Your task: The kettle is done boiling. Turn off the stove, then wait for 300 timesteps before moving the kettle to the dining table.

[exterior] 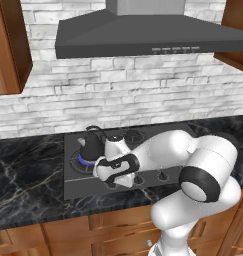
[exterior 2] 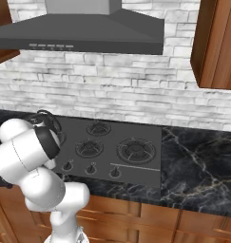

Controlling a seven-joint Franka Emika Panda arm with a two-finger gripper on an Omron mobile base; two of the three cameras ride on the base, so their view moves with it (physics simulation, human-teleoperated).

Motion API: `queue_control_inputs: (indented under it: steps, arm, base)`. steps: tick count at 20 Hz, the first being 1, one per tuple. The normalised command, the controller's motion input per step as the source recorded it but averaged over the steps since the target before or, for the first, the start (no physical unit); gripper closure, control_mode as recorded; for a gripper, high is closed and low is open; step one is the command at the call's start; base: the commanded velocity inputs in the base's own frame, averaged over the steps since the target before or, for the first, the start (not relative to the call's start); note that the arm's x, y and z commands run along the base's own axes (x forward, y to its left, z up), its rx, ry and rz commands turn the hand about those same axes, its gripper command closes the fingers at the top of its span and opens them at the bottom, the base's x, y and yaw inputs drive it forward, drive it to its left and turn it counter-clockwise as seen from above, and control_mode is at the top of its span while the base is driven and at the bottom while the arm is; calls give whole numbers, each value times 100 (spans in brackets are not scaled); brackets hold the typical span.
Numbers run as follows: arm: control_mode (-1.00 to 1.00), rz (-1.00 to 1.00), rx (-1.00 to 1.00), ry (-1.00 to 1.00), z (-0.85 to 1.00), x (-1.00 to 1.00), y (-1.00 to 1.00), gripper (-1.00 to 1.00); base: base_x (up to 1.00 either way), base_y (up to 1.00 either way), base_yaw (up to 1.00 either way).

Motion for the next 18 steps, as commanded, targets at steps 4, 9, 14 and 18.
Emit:
queue_control_inputs:
  steps: [4, 9, 14, 18]
  arm:
    - [-100, -28, 0, 0, -11, -3, -1, 100]
    - [-100, -29, 2, 0, -16, -9, -9, 100]
    - [-100, -31, 2, 0, -18, -12, -9, 100]
    - [-100, -31, 2, 0, -19, -12, -14, 100]
  base:
    - [0, 0, 0]
    - [0, 0, 0]
    - [0, 0, 0]
    - [0, 0, 0]
